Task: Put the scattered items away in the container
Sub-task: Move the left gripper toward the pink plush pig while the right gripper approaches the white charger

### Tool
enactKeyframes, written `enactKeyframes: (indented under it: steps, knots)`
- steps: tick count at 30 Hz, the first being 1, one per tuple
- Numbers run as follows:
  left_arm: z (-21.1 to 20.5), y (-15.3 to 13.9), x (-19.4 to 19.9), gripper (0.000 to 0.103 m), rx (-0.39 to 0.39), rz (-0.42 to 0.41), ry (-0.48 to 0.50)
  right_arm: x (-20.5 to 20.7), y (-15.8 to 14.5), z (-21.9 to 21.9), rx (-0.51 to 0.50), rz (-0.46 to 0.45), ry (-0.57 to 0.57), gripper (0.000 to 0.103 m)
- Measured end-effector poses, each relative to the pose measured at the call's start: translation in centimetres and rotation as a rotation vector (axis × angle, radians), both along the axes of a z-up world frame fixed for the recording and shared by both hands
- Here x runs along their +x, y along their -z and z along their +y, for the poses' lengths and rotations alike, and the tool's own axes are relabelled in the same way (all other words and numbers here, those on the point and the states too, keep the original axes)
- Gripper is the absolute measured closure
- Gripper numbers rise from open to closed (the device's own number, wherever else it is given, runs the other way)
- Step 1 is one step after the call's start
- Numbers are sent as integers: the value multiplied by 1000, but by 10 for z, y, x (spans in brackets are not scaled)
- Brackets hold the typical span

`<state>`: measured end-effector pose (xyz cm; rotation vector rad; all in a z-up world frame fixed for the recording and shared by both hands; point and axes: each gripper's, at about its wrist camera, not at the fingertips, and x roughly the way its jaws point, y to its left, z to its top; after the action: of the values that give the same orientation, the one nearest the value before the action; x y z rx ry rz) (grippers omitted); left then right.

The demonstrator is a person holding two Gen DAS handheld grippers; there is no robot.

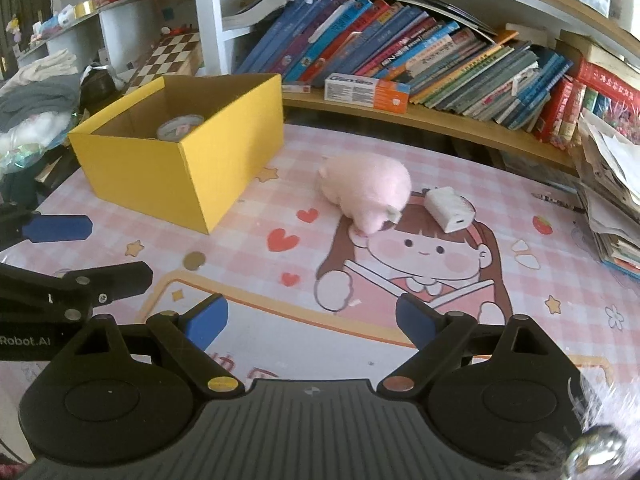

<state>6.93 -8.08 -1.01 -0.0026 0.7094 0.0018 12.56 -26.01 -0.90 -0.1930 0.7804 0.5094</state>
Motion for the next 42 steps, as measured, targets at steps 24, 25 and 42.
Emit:
enactKeyframes:
  steps: [24, 25, 42]
  knots:
    - [-58, -9, 76, 21, 93, -29, 110, 74, 6, -55, -3, -52, 31, 12]
    - [-61, -9, 81, 21, 104, -36, 119, 80, 6, -54, -13, -64, 28, 12]
    - [-89, 29, 169, 21, 103, 35, 132, 181, 42, -65, -18, -21, 72, 14]
